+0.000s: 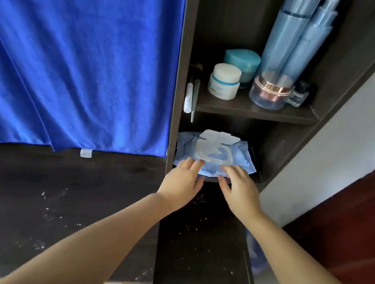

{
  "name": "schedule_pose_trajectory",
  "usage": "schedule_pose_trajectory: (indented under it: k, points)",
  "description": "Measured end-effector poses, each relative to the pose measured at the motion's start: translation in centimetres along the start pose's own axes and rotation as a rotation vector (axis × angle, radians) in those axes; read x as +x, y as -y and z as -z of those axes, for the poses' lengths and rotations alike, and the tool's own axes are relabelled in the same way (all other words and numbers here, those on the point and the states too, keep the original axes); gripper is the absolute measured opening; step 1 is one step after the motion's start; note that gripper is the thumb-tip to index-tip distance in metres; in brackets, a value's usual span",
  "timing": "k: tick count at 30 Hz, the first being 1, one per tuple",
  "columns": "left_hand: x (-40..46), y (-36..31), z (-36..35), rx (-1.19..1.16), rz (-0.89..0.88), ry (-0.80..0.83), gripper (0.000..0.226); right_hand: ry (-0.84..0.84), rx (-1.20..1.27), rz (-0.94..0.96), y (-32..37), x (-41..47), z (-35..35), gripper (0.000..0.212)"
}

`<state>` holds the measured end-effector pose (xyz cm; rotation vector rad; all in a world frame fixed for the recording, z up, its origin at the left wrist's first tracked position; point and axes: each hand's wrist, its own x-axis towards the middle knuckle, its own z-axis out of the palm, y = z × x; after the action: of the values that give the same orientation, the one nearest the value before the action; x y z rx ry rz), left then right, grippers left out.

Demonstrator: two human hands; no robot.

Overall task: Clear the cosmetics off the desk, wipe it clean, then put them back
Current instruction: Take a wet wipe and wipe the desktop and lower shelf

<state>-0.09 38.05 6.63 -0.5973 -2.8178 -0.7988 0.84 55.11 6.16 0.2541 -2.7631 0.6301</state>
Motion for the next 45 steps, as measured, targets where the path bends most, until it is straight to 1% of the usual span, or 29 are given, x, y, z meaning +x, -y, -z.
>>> schedule_pose_trajectory:
  k: [5, 8, 11, 15, 19, 21, 24, 26, 29, 31, 33, 35, 36, 37, 39, 41, 42, 43, 45]
  points:
    - [5.6, -0.3, -2.0, 0.056, 0.186, 0.034, 0.041, -0.026, -0.025, -0.013, -2.3, 4.0, -0.6, 0.027]
    - [8.0, 0.3, -3.0, 0.067, 0.263, 0.053, 0.041, 0.02, -0.009, 0.017, -3.1, 6.0, -1.1, 0.028]
    - [8.9, 0.5, -3.3, 0.001, 0.34, -0.018, 0.031, 0.068, 0.041, 0.068, -3.5, 7.8, -1.7, 0.028]
    - [8.7, 0.3, -3.2, -0.032, 0.392, -0.099, 0.028, 0.151, 0.057, 0.112, -3.4, 9.5, -2.6, 0.024]
    - [8.2, -0.3, -3.2, -0.106, 0.479, -0.173, 0.024, 0.297, 0.02, 0.013, -3.3, 10.8, -3.0, 0.021]
    - [8.0, -0.6, -3.0, -0.118, 0.523, -0.188, 0.022, 0.268, 0.118, -0.051, -3.4, 11.1, -2.3, 0.021]
    - [7.9, -1.0, -2.6, -0.148, 0.568, -0.189, 0.022, 0.137, 0.441, -0.147, -3.3, 10.7, -0.1, 0.019]
    - [7.6, -1.4, -2.2, -0.164, 0.562, -0.184, 0.021, 0.1, 0.602, -0.187, -3.2, 10.3, 1.6, 0.016]
    - [5.8, -2.3, -1.5, -0.202, 0.496, -0.196, 0.018, 0.078, 0.736, -0.174, -3.1, 9.4, 3.7, 0.006]
    - [3.3, -2.8, -0.7, -0.214, 0.432, -0.209, 0.015, 0.134, 0.825, -0.162, -2.3, 8.2, 4.3, 0.005]
    - [-0.2, -2.5, 0.1, -0.194, 0.393, -0.222, 0.013, 0.207, 0.794, -0.121, -1.1, 6.6, 4.1, 0.01]
    - [-4.2, -1.3, 0.7, -0.167, 0.419, -0.237, 0.012, 0.312, 0.74, -0.074, 0.7, 4.7, 3.4, 0.017]
    - [-6.1, -0.4, 0.9, -0.174, 0.46, -0.237, 0.012, 0.385, 0.742, -0.052, 1.9, 3.7, 2.9, 0.018]
    - [-7.9, 0.5, 1.1, -0.216, 0.512, -0.228, 0.012, 0.465, 0.756, -0.028, 3.2, 2.7, 2.4, 0.018]
    - [-10.7, 1.9, 1.7, -0.419, 0.576, -0.169, 0.018, 0.613, 0.769, 0.054, 6.0, 0.8, 1.3, 0.016]
    - [-12.7, 2.9, 2.6, -0.622, 0.543, -0.097, 0.037, 0.69, 0.715, 0.172, 8.8, -0.4, 0.2, 0.014]
    - [-13.6, 3.4, 3.3, -0.665, 0.53, -0.065, 0.043, 0.713, 0.693, 0.203, 10.0, -0.8, -0.3, 0.014]
    - [-14.4, 3.9, 4.1, -0.679, 0.518, -0.034, 0.042, 0.725, 0.68, 0.213, 11.2, -1.1, -0.6, 0.014]
    - [-16.0, 5.1, 5.9, -0.664, 0.505, 0.025, 0.025, 0.742, 0.686, 0.19, 13.4, -1.7, -1.2, 0.015]
